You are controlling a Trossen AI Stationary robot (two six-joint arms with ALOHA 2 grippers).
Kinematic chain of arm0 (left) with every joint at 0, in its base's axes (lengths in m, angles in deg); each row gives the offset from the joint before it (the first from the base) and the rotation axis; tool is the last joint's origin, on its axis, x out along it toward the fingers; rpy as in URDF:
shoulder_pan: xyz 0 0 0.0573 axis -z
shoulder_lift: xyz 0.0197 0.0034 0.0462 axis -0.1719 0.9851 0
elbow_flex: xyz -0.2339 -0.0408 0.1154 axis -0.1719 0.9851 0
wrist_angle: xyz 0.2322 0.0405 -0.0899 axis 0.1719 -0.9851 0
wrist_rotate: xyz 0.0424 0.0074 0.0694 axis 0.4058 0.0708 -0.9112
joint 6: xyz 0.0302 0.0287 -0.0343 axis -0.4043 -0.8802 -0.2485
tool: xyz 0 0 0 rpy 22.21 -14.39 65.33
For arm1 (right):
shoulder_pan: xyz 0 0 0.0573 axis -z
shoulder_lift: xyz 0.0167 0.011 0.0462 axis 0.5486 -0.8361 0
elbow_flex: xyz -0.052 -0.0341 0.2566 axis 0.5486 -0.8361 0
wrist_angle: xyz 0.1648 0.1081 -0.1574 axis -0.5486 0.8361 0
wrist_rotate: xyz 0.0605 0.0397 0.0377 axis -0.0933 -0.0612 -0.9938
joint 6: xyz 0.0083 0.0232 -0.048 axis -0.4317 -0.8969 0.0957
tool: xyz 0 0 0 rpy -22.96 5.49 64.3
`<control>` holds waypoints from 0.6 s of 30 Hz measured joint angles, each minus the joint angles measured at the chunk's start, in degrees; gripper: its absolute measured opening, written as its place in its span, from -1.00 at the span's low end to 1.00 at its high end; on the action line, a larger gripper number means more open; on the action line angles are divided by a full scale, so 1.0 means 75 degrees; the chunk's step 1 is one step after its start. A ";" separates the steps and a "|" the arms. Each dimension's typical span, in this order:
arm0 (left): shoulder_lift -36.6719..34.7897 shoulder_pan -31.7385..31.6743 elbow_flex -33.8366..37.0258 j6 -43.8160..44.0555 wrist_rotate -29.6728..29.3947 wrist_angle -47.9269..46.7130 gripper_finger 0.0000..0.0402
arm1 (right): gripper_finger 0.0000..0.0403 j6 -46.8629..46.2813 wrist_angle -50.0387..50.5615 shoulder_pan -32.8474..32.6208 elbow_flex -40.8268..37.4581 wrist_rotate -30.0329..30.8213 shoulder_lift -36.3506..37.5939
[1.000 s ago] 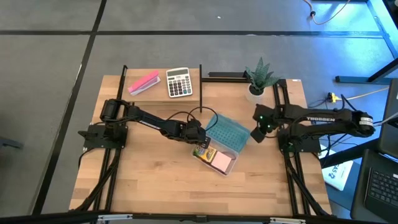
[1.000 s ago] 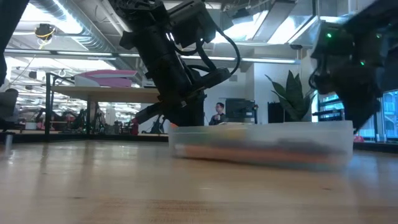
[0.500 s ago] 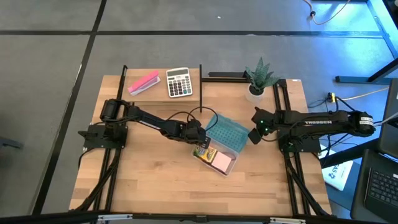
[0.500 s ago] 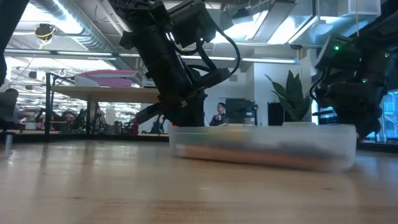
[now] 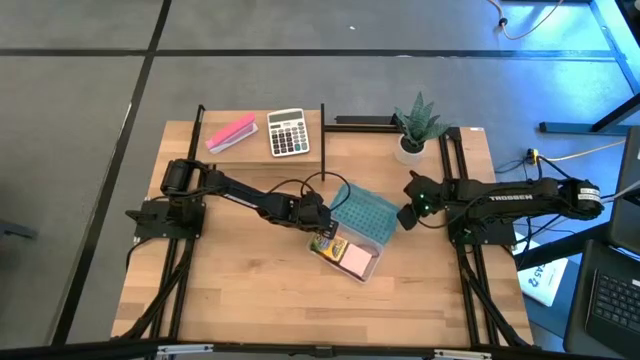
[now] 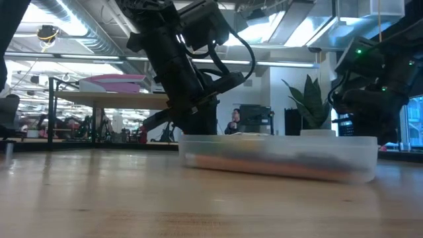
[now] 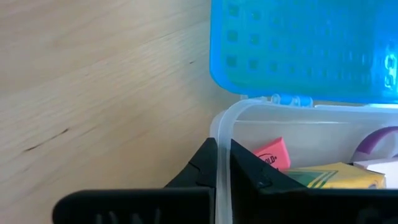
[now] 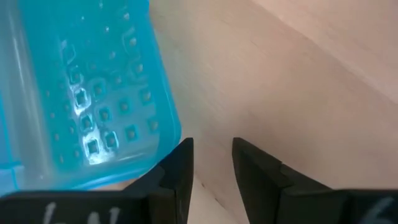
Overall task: Pack school essentials
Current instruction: Close the supply box
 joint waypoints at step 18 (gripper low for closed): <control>-0.0017 0.0006 -0.0015 0.0199 0.0004 -0.0299 -0.94 | -0.43 0.1004 -0.0401 0.0000 0.0036 -0.0070 0.0107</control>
